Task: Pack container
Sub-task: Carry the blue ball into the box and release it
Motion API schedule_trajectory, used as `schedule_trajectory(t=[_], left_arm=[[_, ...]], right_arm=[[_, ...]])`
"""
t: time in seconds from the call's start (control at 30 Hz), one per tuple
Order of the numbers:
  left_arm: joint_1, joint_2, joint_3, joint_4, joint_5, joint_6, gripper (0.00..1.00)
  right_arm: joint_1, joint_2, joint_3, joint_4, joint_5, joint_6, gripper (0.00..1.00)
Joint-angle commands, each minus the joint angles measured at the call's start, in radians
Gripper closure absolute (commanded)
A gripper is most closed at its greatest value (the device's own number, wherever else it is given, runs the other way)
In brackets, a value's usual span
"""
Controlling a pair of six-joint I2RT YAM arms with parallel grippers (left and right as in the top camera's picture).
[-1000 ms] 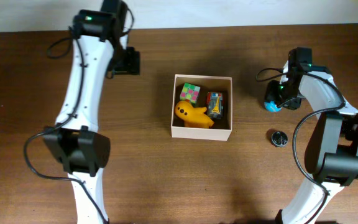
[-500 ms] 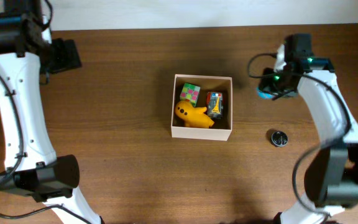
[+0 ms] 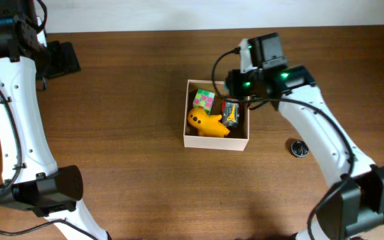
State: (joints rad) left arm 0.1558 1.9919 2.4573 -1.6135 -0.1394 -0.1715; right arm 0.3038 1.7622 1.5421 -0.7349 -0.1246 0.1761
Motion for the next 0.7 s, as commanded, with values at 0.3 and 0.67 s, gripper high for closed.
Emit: schedule_trajectory(t=[0.3, 0.67], left_arm=[[0.005, 0.0, 0.009, 0.004, -0.008, 0.009, 0.01], [0.005, 0.0, 0.009, 0.004, -0.008, 0.009, 0.01]], right_arm=[[0.067, 0.191, 0.014, 0.021, 0.009, -0.003, 0.3], [0.067, 0.138, 0.06, 0.022, 0.02, -0.003, 0.27]])
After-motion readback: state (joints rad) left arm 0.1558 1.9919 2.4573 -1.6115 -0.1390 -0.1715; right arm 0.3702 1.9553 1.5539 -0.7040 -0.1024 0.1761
